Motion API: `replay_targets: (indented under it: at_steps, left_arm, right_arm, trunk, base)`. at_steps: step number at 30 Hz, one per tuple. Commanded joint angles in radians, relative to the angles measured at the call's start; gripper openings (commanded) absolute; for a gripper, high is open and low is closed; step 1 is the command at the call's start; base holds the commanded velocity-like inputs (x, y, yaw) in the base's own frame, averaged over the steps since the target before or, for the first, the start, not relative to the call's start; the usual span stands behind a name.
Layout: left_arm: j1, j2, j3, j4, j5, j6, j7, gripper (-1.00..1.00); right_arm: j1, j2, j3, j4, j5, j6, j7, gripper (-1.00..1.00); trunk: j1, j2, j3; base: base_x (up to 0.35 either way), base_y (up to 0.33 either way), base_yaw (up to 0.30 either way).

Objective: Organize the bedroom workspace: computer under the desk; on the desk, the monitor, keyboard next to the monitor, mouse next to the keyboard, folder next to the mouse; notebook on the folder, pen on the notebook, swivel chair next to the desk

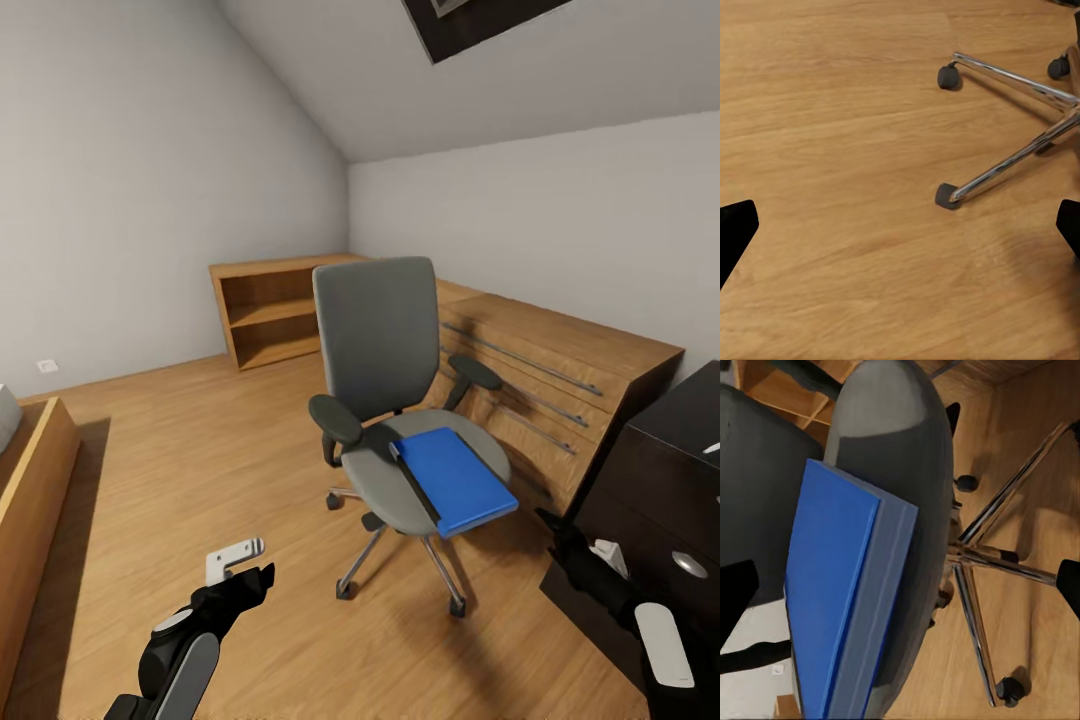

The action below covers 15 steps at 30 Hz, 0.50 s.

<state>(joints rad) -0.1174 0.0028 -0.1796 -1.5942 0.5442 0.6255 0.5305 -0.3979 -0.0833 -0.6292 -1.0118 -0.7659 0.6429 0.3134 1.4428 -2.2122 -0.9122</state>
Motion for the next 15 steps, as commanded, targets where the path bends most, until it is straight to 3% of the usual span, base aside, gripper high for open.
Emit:
replay_targets:
  at_steps: [1, 5, 15]
  left_arm:
    - [-0.001, 0.0, -0.001, -0.001, 0.01, 0.002, 0.009, 1.0]
    - [-0.001, 0.0, -0.003, -0.001, 0.01, 0.002, 0.009, 1.0]
    - [-0.001, 0.0, -0.003, -0.001, 0.01, 0.002, 0.009, 1.0]
  right_arm:
    - [-0.001, -0.001, -0.003, 0.011, -0.003, 0.007, 0.026, 1.0]
    - [-0.001, -0.004, -0.001, 0.077, -0.006, 0.007, 0.121, 1.0]
    - [-0.001, -0.009, -0.002, 0.097, -0.007, 0.008, 0.144, 1.0]
  trunk:
    - [0.004, -0.008, -0.004]
    - [0.019, -0.036, -0.017]
    - [0.057, -0.106, -0.048]
  base:
    - [0.0, 0.0, 0.0]
    - [0.0, 0.0, 0.0]
    - [0.0, 0.0, 0.0]
